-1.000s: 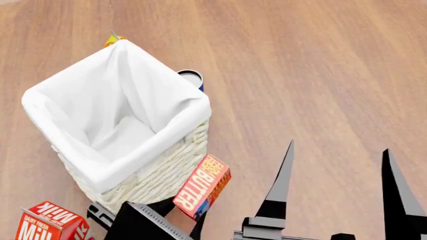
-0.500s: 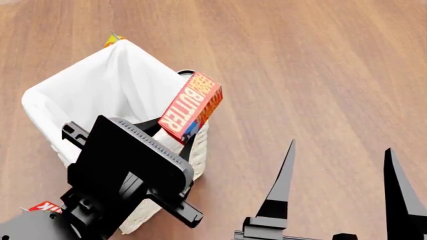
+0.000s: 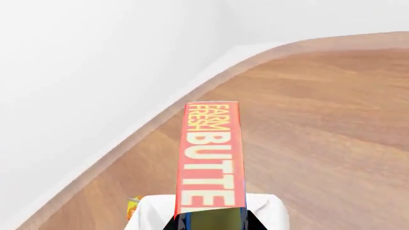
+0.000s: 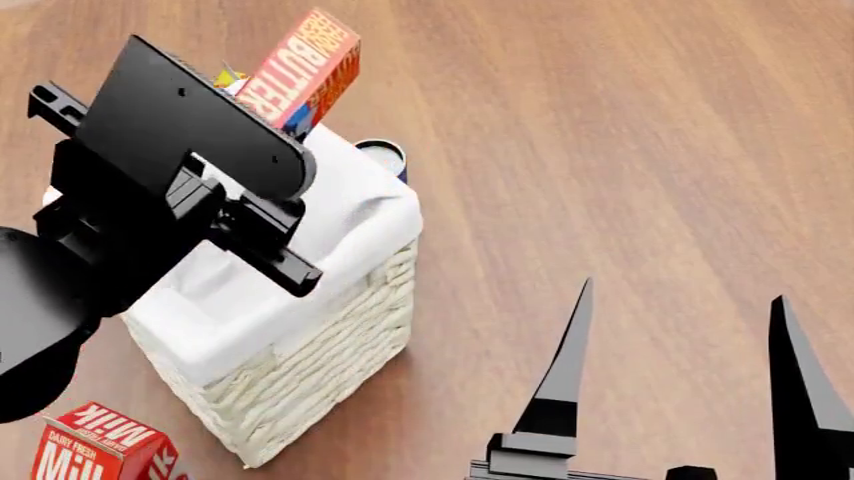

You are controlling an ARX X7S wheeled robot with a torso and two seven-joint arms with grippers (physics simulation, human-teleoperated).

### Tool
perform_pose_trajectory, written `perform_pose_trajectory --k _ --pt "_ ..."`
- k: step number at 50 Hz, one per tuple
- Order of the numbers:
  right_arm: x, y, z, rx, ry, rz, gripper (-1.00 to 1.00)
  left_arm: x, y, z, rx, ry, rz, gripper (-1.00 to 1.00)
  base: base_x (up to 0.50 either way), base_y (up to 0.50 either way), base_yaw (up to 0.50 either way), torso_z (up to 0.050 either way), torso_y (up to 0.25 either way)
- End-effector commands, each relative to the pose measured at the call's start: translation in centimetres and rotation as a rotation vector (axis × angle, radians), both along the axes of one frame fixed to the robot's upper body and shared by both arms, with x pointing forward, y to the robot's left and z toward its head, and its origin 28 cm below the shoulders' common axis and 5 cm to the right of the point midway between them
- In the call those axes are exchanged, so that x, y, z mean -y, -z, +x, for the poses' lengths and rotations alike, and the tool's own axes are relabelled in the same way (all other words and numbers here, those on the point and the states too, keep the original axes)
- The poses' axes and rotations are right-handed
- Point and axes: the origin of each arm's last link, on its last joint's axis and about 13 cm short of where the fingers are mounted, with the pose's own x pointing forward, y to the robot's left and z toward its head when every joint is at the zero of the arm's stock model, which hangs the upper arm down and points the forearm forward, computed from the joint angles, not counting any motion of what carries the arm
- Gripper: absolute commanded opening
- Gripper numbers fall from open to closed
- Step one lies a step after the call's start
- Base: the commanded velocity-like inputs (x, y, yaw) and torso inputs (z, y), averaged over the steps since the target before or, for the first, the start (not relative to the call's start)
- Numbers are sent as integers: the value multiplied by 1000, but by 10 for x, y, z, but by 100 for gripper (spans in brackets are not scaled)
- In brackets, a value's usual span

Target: Pick up the butter and put it in the basket.

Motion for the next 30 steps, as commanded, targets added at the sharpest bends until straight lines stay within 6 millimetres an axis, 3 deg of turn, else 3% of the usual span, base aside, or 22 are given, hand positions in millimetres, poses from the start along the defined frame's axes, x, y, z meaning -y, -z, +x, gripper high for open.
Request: perform_pose_trajectory --k 1,17,30 --pt "1 0 0 1 1 2 100 -25 -41 11 22 -83 86 -100 0 0 0 0 0" --pt "1 0 0 -2 0 4 100 -45 -74 21 -67 -119 314 -100 0 0 0 1 2" --pt "1 2 1 -6 0 4 100 -51 -97 28 -192 -77 363 -100 0 0 0 1 2"
